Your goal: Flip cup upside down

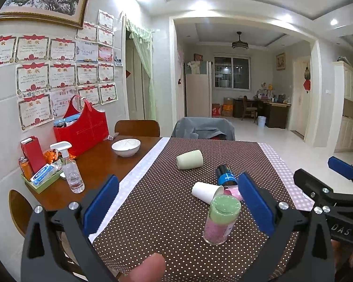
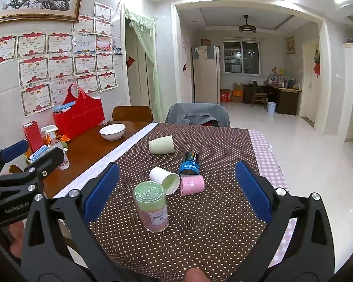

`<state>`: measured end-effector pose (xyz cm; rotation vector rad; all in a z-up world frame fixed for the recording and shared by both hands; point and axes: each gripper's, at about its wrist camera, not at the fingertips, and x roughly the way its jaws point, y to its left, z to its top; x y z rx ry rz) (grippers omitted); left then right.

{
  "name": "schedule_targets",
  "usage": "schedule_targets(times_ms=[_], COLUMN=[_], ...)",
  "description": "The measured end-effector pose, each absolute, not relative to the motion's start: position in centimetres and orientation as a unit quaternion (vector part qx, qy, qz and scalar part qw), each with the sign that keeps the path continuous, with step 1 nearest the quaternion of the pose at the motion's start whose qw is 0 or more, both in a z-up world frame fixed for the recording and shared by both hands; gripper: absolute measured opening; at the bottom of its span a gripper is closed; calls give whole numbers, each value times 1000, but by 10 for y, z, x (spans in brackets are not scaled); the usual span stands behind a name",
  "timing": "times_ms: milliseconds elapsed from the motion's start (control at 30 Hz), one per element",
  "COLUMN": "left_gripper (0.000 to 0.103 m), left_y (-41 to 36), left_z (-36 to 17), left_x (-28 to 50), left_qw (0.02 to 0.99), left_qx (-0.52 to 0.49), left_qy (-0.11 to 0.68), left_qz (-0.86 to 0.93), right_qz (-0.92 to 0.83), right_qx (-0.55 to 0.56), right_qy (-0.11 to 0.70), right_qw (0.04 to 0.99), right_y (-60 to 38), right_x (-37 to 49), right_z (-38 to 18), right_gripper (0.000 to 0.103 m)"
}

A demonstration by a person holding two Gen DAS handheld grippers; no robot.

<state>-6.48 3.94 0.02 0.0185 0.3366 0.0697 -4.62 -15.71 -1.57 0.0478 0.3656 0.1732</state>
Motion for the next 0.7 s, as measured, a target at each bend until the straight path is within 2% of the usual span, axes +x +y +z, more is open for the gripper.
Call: schedule_targets(times_ms=[700], left_gripper=[99], left_y=[42], left_z=[-2], left_x=[-66], left_qw=[986], left_qx=[2], left_qy=[160], left_qz=[36], right_qz=[92], right_qx=[31], right_qy=[185], right_qw=[978], right_y=[-157], right_x=[-44], right_z=[-20], right_gripper=[97])
